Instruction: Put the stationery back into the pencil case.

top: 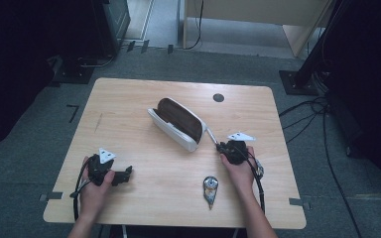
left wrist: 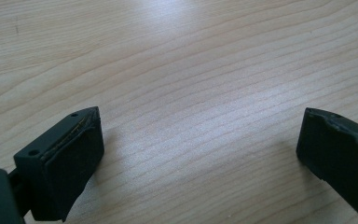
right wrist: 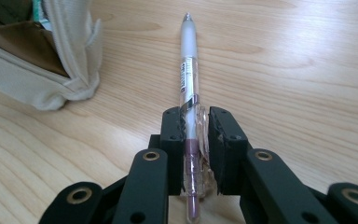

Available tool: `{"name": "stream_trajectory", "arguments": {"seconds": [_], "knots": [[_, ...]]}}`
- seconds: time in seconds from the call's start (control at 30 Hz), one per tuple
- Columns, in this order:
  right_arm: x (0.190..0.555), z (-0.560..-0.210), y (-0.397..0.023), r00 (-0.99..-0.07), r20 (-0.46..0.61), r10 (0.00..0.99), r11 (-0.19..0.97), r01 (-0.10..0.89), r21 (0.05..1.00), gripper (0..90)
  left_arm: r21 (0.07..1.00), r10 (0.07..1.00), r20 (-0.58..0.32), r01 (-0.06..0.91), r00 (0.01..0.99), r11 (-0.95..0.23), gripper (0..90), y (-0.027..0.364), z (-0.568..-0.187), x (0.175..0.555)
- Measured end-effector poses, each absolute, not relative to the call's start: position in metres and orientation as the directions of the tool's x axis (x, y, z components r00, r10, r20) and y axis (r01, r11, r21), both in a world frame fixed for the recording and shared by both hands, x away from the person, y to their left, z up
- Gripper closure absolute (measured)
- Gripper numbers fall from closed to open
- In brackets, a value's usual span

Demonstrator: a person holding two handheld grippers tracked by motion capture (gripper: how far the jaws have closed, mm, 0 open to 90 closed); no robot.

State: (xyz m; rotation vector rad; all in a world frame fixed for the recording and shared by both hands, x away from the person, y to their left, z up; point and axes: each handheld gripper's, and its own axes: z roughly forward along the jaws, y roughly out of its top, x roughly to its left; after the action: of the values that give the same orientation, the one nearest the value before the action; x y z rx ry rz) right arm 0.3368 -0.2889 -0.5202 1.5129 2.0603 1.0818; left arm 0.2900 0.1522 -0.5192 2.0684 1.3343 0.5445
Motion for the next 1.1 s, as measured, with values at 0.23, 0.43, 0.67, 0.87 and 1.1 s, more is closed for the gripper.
{"name": "stream_trajectory", "arguments": {"seconds": [0.23,0.43,0.67,0.87,1.1], "knots": [[0.322,-0.521,-0.304,-0.34,0.142,0.93,0.118,0.642,0.758,76.7,0.685,0.913,0.014,0.662,0.407,-0.305,0.8,0.152,-0.519,0.29],[0.315,-0.521,-0.311,-0.325,0.134,0.936,0.114,0.642,0.758,75.2,0.684,0.913,0.013,0.662,0.407,-0.305,0.8,0.152,-0.519,0.29],[0.328,-0.512,-0.307,-0.335,0.158,0.929,0.094,0.627,0.774,70.7,0.685,0.913,0.013,0.662,0.407,-0.305,0.8,0.152,-0.519,0.29],[0.349,-0.503,-0.295,-0.351,0.131,0.927,0.125,0.619,0.775,74.2,0.685,0.913,0.013,0.662,0.407,-0.305,0.8,0.152,-0.519,0.29],[0.366,-0.507,-0.289,-0.344,0.126,0.931,0.133,0.637,0.76,76.2,0.685,0.913,0.012,0.662,0.407,-0.304,0.9,0.152,-0.519,0.29]]}}
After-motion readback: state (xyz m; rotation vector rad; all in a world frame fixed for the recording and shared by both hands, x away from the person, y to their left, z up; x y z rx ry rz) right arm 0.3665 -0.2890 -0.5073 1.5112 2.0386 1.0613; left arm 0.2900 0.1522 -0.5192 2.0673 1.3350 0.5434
